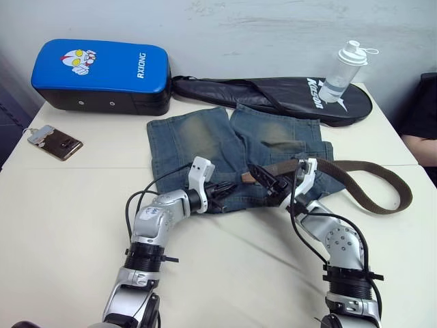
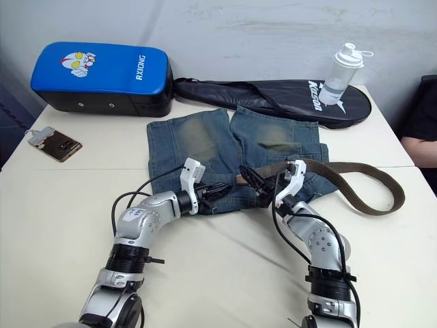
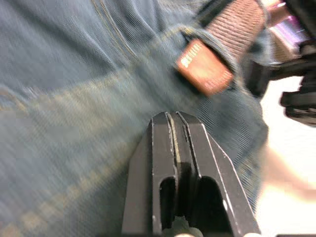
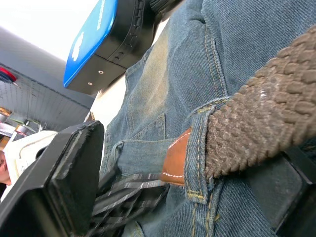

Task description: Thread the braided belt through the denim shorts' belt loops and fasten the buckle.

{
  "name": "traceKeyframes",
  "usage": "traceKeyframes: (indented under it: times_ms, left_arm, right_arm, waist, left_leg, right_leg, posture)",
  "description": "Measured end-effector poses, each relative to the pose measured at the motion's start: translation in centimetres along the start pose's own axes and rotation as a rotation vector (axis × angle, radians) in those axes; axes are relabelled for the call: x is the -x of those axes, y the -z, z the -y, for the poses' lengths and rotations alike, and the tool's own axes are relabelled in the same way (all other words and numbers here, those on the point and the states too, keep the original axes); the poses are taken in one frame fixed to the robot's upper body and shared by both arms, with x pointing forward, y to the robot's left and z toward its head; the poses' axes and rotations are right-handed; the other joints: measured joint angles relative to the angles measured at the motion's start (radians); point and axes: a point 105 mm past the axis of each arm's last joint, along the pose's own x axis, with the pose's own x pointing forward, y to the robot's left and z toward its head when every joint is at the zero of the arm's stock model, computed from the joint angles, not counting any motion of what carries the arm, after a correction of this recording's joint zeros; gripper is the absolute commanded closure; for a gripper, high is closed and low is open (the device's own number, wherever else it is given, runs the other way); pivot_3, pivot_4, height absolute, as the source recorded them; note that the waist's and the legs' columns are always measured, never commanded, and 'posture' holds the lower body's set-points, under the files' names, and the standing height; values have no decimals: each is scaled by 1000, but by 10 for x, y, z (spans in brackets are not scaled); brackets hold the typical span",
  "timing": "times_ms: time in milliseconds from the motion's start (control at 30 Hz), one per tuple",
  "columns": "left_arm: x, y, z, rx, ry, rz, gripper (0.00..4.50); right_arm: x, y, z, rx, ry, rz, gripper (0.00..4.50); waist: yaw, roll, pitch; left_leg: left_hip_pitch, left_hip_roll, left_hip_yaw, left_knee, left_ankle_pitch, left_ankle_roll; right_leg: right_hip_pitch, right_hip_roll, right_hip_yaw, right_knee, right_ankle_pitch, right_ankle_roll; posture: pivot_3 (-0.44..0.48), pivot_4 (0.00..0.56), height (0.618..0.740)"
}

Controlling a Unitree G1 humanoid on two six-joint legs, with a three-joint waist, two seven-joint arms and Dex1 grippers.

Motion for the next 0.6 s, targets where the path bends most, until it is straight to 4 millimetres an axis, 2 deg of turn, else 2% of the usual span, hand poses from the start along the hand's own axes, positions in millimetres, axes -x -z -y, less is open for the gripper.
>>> traceKeyframes:
  times_ms: [100,200,267,300,500,600]
  left_arm:
    - [-2,-1,9,101,38,15,4500]
    - [-9,-14,19,213,80,81,4500]
    - [-13,-32,22,250,86,143,3827]
    - [-13,-34,20,262,73,152,3678]
    - [-8,-28,11,341,13,121,1082]
    - [-5,-28,10,386,19,124,1082]
  right_arm:
    - [0,0,0,-2,1,2,85]
    - [0,0,0,-2,2,3,85]
    - [-1,1,0,-4,0,2,0]
    - [-1,1,0,-5,-1,1,0]
    - [0,1,0,-6,0,3,0]
    - [1,0,1,-7,3,7,0]
  waist:
    - [0,0,1]
    - [1,-1,2]
    - [2,-1,2]
    - [1,-1,2]
    - [1,-1,2]
    - [1,-1,2]
  left_leg:
    - [0,0,0,0,0,0]
    - [-1,0,0,0,0,-1]
    - [-1,0,0,0,0,-1]
    - [0,0,0,-1,0,-1]
    - [-1,0,0,-4,3,-4]
    - [-1,0,0,-4,3,-4]
  right_leg:
    - [0,0,0,0,0,0]
    - [0,0,0,0,0,0]
    - [0,1,0,0,0,0]
    - [0,1,0,-1,0,0]
    - [-1,4,0,-3,0,0]
    - [-1,4,0,-4,0,0]
  posture:
    - [0,150,740]
    - [0,150,740]
    - [0,150,740]
    - [0,150,740]
    - [0,150,740]
    - [0,150,740]
